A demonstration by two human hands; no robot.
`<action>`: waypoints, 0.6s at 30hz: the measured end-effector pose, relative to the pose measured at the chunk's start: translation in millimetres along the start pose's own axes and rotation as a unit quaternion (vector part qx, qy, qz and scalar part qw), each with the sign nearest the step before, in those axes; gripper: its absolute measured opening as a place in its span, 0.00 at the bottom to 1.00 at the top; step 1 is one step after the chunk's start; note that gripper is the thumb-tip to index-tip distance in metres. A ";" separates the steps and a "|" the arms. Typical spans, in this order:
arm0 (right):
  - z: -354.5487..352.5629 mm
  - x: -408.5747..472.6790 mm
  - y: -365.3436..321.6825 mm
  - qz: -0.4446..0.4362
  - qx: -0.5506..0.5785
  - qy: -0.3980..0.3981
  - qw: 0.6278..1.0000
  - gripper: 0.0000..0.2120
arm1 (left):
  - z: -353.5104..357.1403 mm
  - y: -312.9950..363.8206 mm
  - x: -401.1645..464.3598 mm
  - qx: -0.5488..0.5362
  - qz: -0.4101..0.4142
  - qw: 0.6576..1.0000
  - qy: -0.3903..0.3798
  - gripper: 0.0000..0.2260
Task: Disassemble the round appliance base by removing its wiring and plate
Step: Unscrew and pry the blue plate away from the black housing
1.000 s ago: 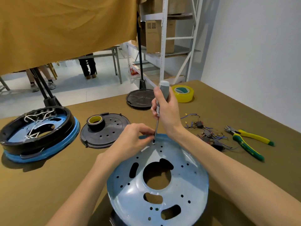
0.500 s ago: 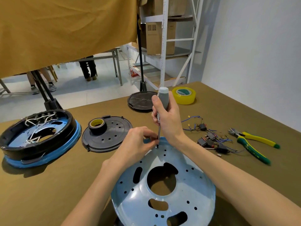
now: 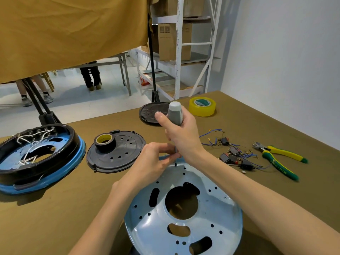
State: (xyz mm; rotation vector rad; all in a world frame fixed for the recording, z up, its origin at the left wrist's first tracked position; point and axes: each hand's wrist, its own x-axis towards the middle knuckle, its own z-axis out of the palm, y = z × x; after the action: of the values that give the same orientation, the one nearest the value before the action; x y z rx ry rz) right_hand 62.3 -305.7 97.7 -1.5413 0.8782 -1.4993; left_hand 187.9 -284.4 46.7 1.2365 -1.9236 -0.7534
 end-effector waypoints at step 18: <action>-36.5 18.3 -50.0 -0.141 -0.501 -0.066 0.851 0.23 | -0.7 2.6 -4.1 -0.037 0.042 0.998 0.043 0.07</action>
State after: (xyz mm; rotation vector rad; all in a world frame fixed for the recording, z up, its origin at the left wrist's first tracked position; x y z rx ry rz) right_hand 24.4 -302.6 150.0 -2.5756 1.5349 -1.1073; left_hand 188.3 -279.7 48.1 1.1184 -1.8496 -0.7110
